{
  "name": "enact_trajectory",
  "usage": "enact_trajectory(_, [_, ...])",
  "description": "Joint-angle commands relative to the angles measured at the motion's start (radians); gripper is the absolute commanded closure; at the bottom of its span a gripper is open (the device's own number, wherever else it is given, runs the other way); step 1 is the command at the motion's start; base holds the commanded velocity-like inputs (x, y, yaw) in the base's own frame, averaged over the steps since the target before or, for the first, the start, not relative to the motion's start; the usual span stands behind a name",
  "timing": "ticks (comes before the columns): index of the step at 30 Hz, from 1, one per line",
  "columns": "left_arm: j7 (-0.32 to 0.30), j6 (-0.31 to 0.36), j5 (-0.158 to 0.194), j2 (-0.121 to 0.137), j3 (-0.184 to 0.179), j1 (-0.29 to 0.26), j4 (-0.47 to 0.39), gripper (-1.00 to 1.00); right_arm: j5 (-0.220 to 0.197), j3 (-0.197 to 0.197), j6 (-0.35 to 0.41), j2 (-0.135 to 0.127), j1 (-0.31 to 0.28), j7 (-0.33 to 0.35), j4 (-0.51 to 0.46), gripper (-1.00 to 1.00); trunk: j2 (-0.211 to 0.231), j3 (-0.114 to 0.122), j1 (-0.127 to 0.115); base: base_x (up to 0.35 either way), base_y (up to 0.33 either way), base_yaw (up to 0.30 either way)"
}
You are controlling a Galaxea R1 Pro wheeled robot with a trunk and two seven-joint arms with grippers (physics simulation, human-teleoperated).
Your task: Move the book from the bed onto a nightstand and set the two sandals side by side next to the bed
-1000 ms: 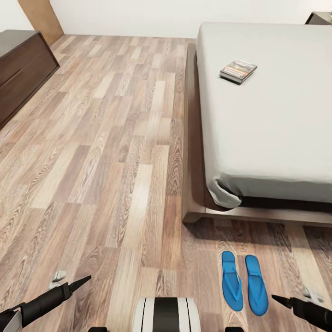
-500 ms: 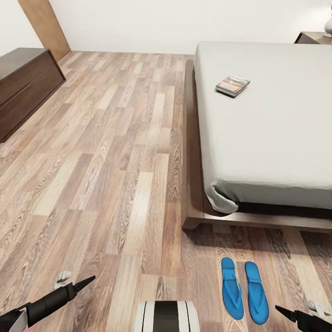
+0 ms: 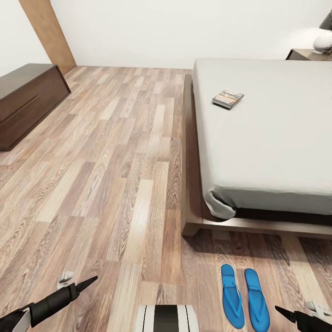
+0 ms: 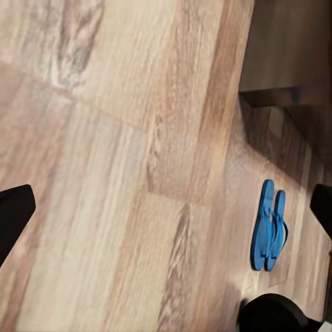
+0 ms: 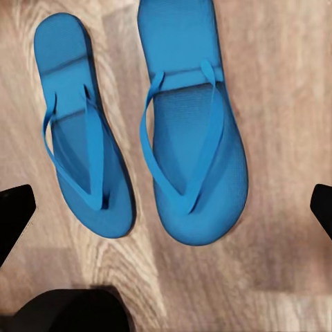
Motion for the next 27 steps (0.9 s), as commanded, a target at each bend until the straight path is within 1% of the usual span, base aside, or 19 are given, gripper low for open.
enact_trajectory(1, [-0.004,0.01,0.003,0.0,0.001,0.0,0.0,-1.0,0.003,-0.008,0.006,0.0,0.0,0.005,0.0,-1.0,0.0,0.003,-0.001,0.0,0.0,0.0])
enact_trajectory(27, [-0.003,0.012,0.002,-0.001,0.002,0.0,-0.001,-1.0,0.004,-0.006,0.005,0.0,0.0,0.002,0.001,-1.0,0.006,0.104,-0.012,0.0,0.0,0.0])
